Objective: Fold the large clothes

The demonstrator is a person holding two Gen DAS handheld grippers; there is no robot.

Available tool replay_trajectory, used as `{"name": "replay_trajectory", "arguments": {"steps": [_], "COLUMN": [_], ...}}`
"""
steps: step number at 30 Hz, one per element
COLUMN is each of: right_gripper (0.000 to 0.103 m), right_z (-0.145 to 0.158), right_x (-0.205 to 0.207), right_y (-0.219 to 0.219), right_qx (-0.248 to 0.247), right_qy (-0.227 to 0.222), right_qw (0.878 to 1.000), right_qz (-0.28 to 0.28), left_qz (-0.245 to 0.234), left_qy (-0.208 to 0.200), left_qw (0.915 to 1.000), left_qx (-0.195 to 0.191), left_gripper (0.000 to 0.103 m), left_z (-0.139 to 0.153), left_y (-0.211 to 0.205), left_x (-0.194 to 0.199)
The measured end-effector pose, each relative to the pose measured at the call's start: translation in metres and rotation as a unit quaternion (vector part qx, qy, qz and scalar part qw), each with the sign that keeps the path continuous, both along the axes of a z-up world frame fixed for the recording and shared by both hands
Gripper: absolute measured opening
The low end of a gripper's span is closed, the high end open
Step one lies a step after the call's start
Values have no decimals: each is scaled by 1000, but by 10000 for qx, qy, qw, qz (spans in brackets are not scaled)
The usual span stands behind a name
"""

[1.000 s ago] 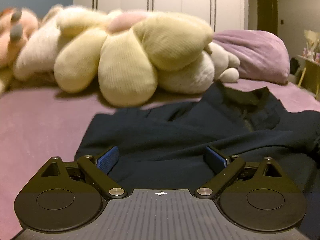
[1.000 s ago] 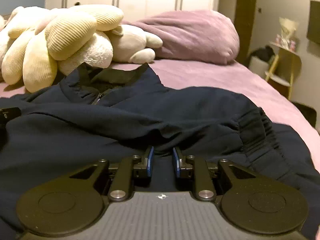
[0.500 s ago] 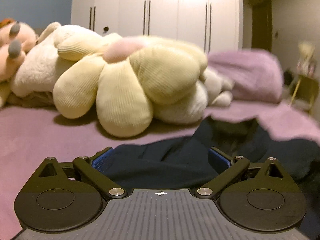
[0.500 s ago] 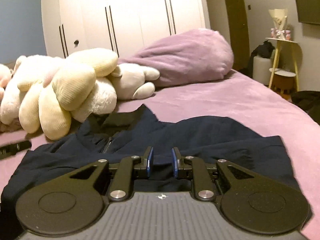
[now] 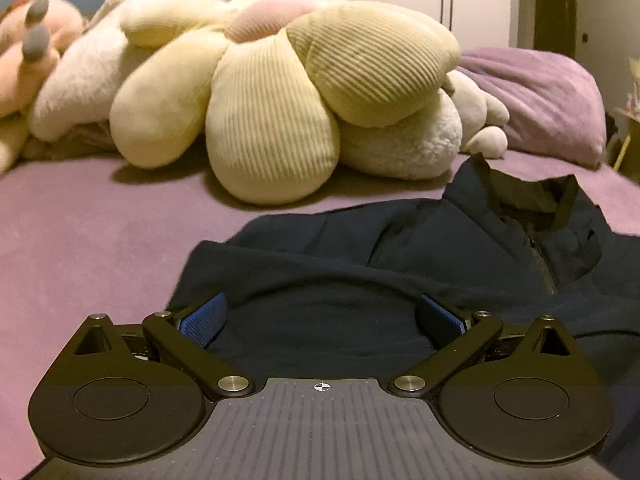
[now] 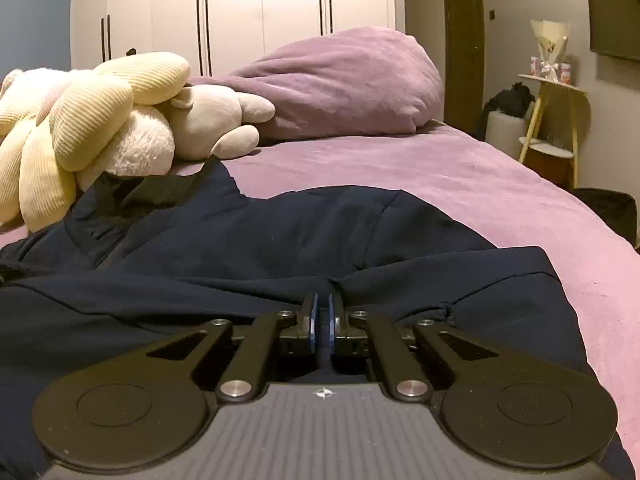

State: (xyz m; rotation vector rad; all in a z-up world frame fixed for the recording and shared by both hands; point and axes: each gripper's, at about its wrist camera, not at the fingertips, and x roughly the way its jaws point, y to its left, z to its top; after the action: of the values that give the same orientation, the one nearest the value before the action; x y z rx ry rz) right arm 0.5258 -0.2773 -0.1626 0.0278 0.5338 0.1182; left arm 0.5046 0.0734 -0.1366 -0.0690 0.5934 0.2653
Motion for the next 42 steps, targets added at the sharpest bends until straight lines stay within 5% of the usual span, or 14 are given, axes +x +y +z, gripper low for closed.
{"name": "replay_trajectory", "arguments": {"steps": [6,11,15,21,23,24,25,30,35,42], "right_gripper": [9,10,10,12,24,44,50,52,66,71], "right_z": [40,25,6,14,31,42,50,75,57,29], "right_x": [-61,-81,-74,-70,-78,-87,-100,-206,-326,-397], "right_y": [-3,-14,-9,1,-1,-9,-20,-82,-122,-159], "right_qx": [-341,-832,-1233,-1553,-1570,-1446,-1219,301,901,1644], "right_qy": [-200,227,15,244,450,540,581,1020,1499,1953], "right_qw": [9991,9962,9919,9871,9865,9880,9904,9934,9837,9635], "right_qz": [175,139,315,290,138,-94,-293,-427,-417,-809], "left_qz": [-235,137,222,131,14,-16,-35,-713,-782,-426], "left_qy": [-328,10,262,664,689,715,777,1021,1318,1411], "left_qw": [9992,9989,9941,9961,9966,9965,9962,9916,9813,9719], "left_qx": [-53,-446,-1031,-566,-459,-425,-391,-362,-1167,-1834], "left_gripper": [103,103,103,103,103,103,103,103,103,103], "left_z": [13,-3,-10,8,20,26,31,52,49,33], "left_y": [8,23,42,41,49,54,57,66,75,88], "left_x": [-59,-60,-53,-76,-99,-114,-129,-245,-350,-408]}}
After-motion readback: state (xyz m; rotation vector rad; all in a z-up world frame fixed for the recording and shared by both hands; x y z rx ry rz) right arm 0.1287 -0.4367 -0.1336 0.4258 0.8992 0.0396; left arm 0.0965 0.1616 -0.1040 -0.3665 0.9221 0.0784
